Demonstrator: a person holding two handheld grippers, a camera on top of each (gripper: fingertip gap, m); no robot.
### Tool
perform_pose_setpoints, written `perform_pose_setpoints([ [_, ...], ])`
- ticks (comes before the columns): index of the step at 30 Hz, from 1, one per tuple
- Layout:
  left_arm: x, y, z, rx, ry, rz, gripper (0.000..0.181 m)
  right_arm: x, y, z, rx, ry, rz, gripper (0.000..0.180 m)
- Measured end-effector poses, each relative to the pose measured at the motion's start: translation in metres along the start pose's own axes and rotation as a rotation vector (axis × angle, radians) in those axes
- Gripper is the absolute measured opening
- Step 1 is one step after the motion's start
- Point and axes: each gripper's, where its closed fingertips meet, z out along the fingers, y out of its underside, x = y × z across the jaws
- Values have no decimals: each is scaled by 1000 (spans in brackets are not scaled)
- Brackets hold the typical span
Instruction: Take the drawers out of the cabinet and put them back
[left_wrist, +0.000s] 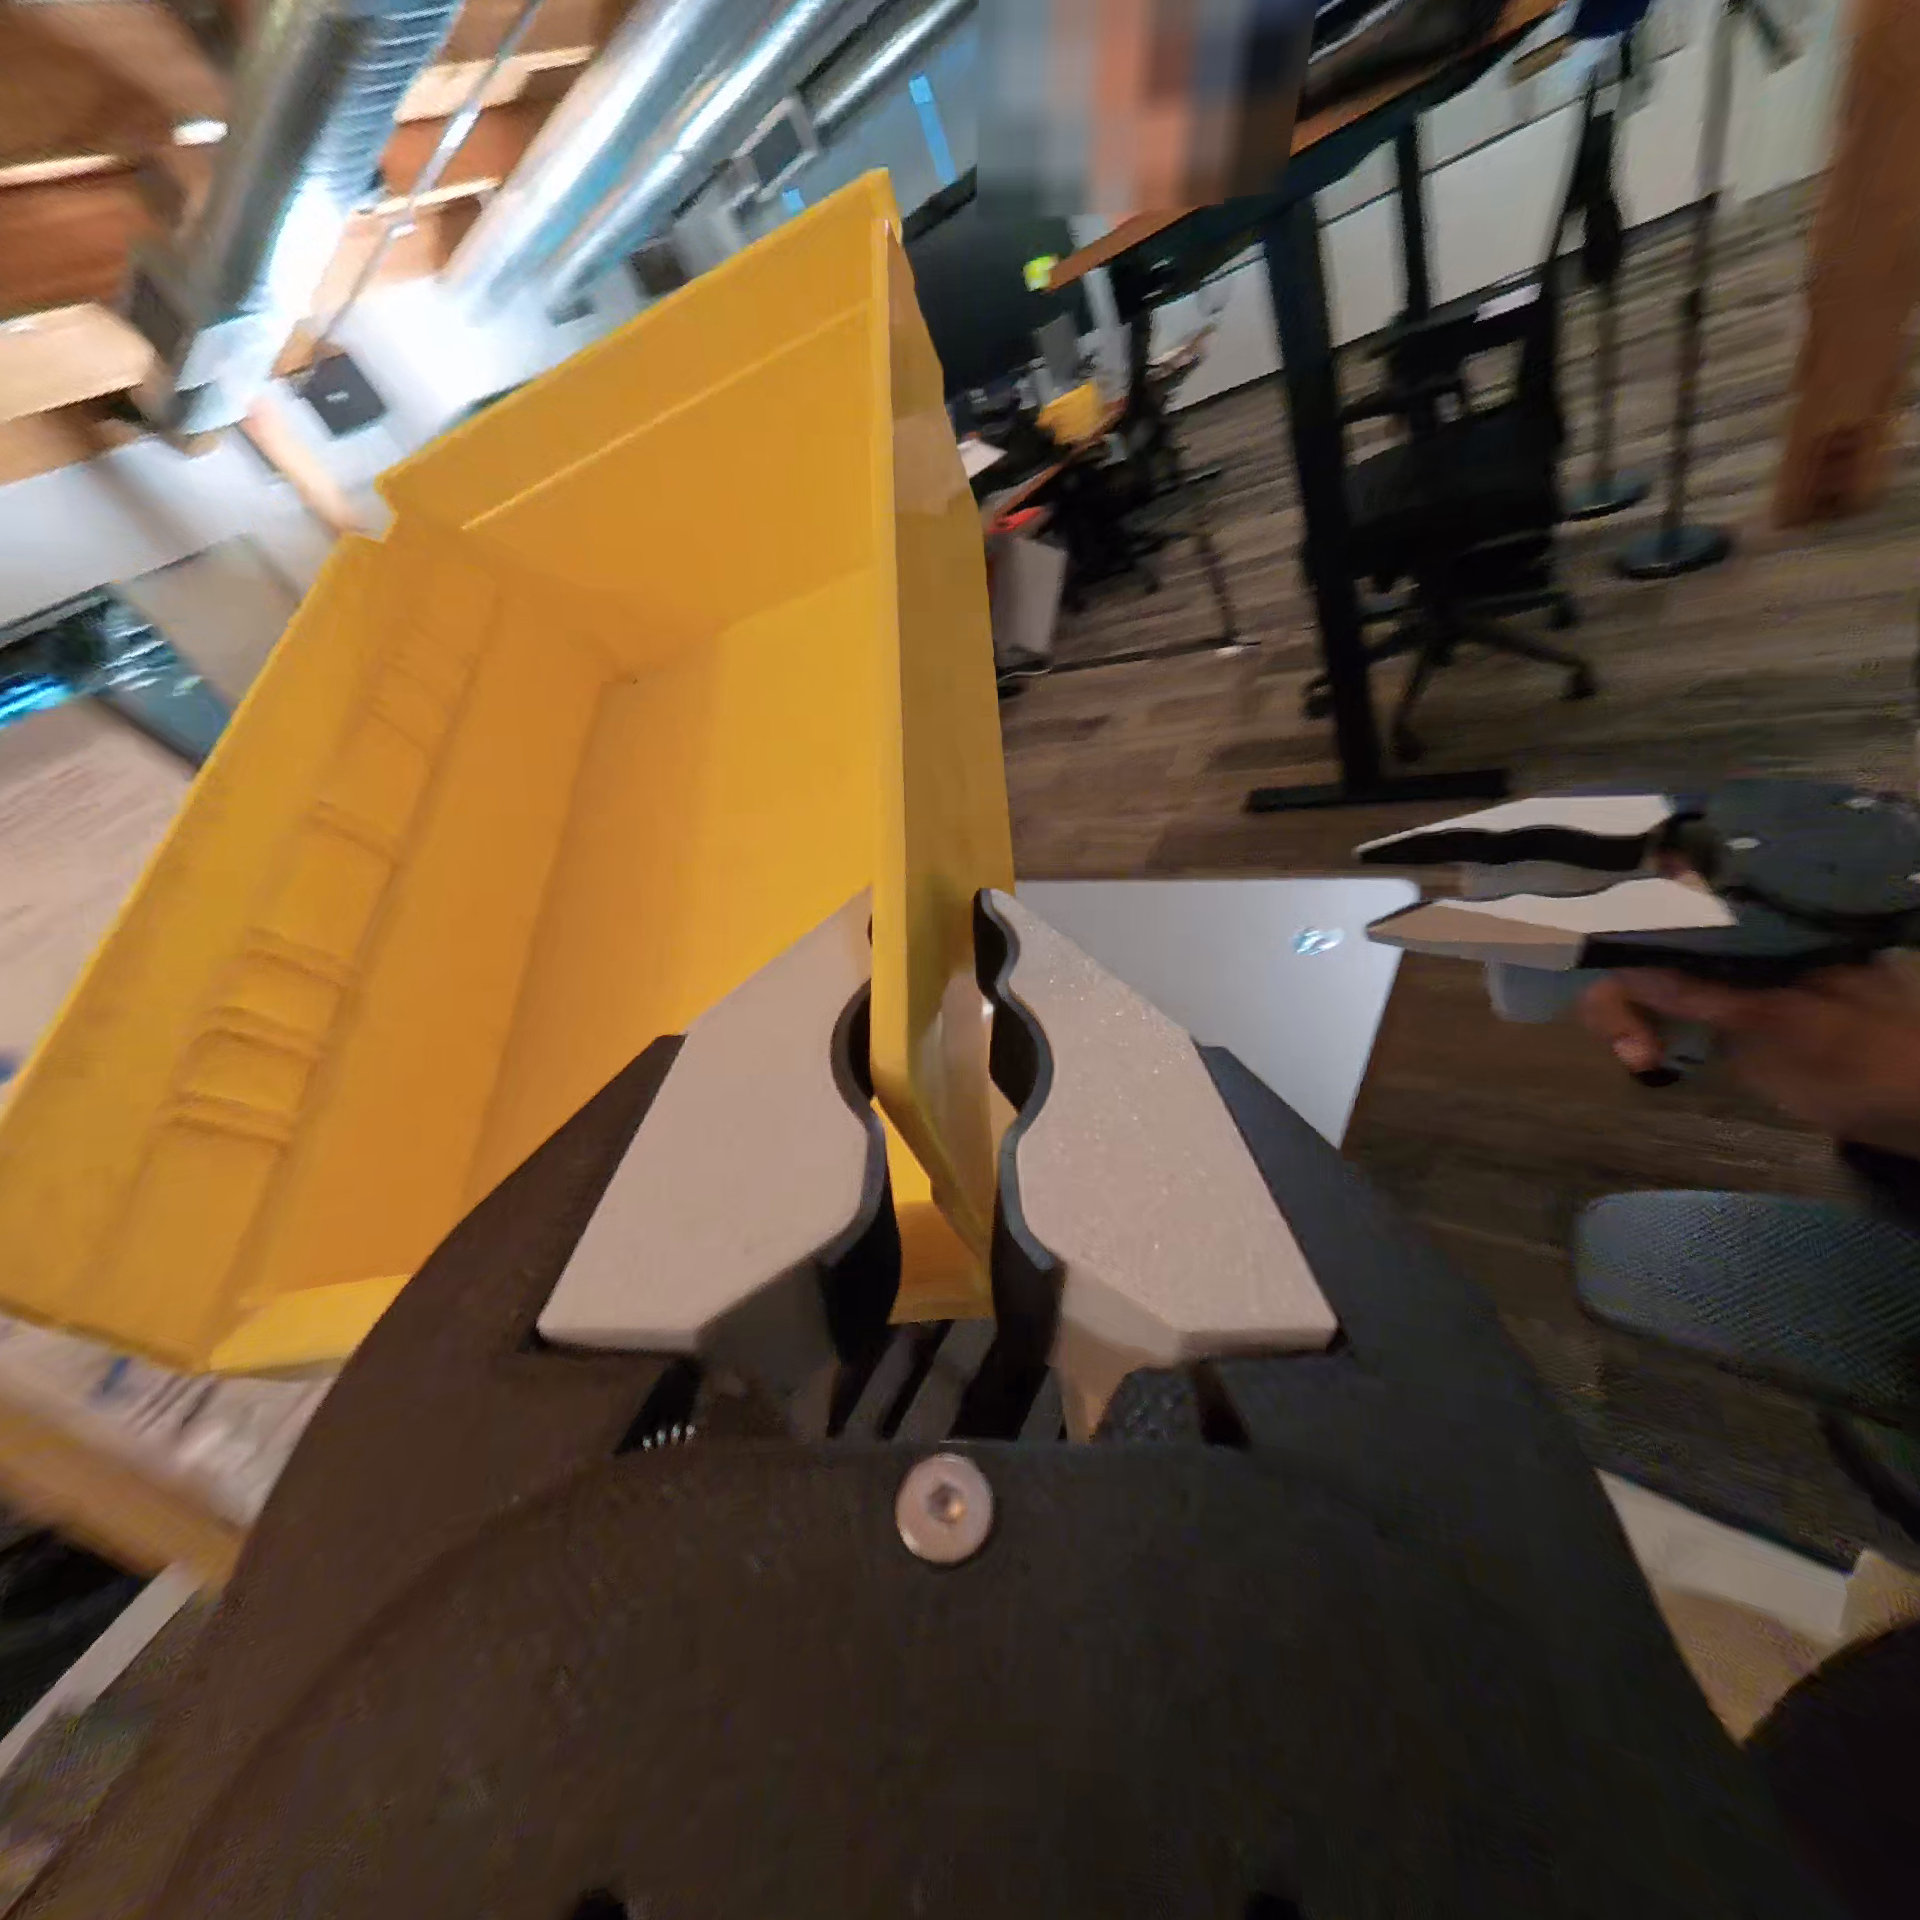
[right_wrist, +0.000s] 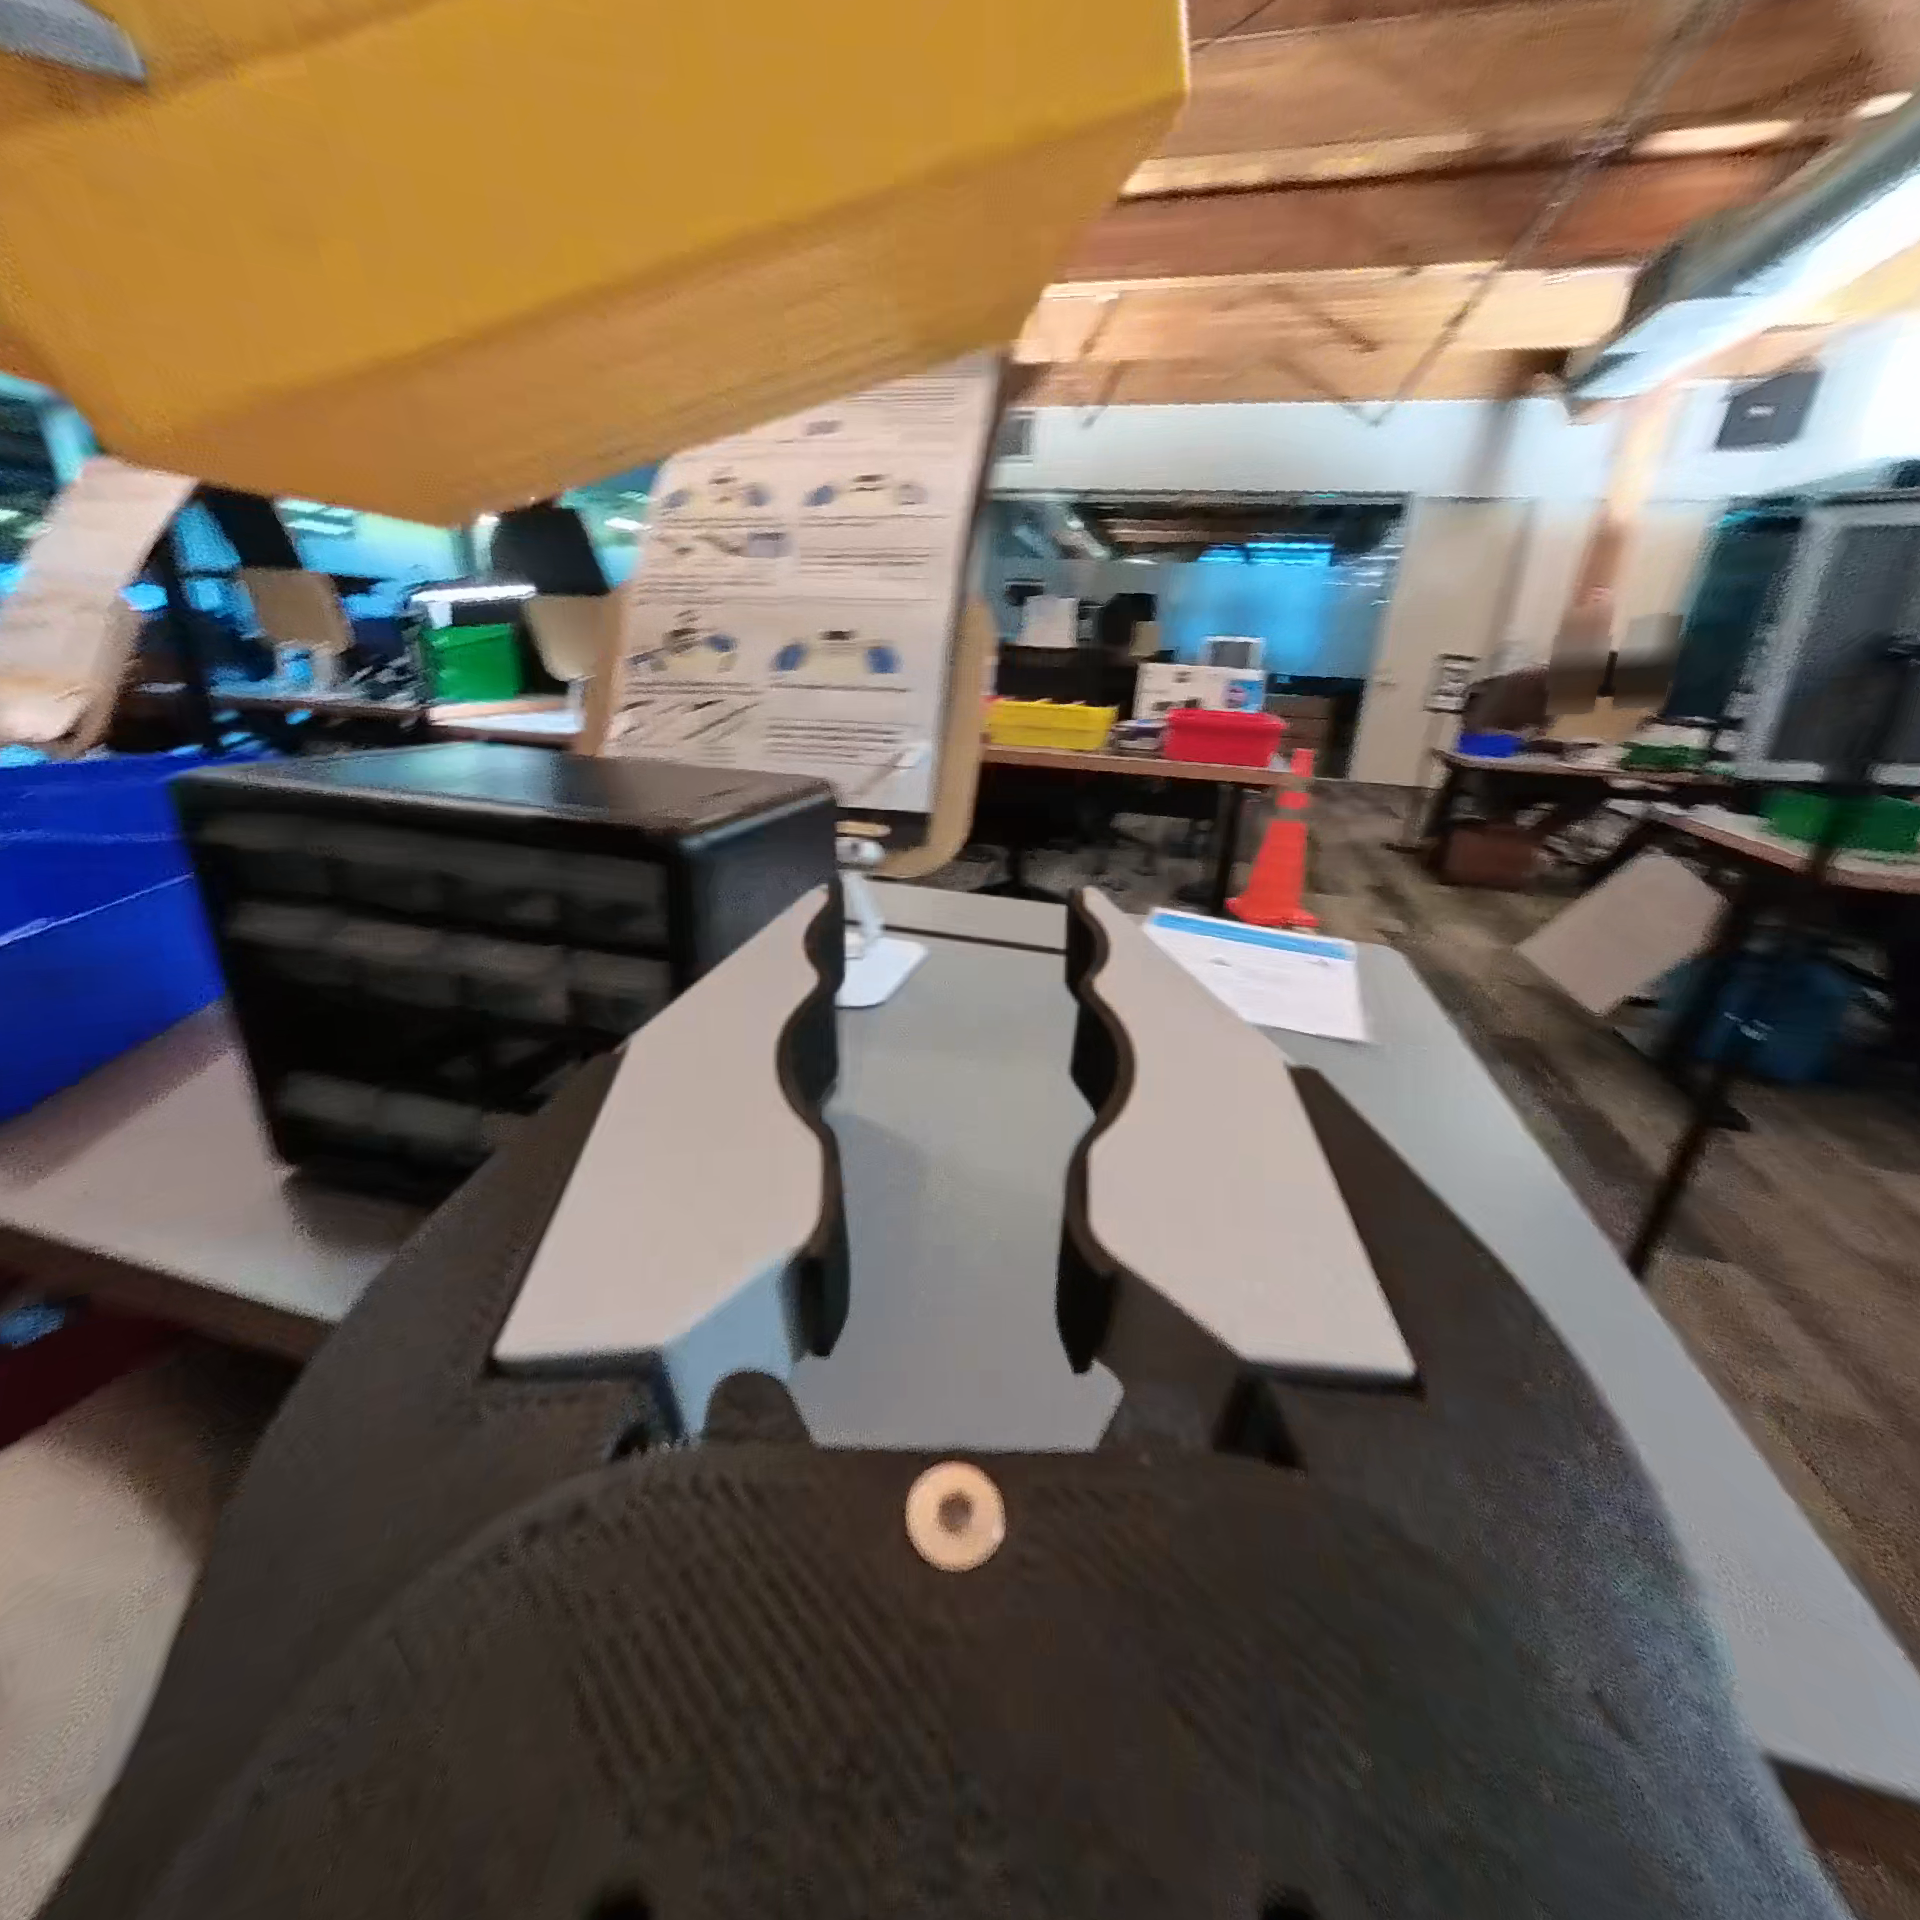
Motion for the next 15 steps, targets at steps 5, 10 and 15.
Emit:
perform_pose_setpoints([
  [5,71,6,95,18,200,-69,6,52,25,-8,-65,139,204,49],
  [10,117,49,160,-43,306,-126,6,59,49,-8,-104,167,300,57],
  [15,162,114,192,-129,326,-59,6,83,52,-17,-45,217,398,63],
])
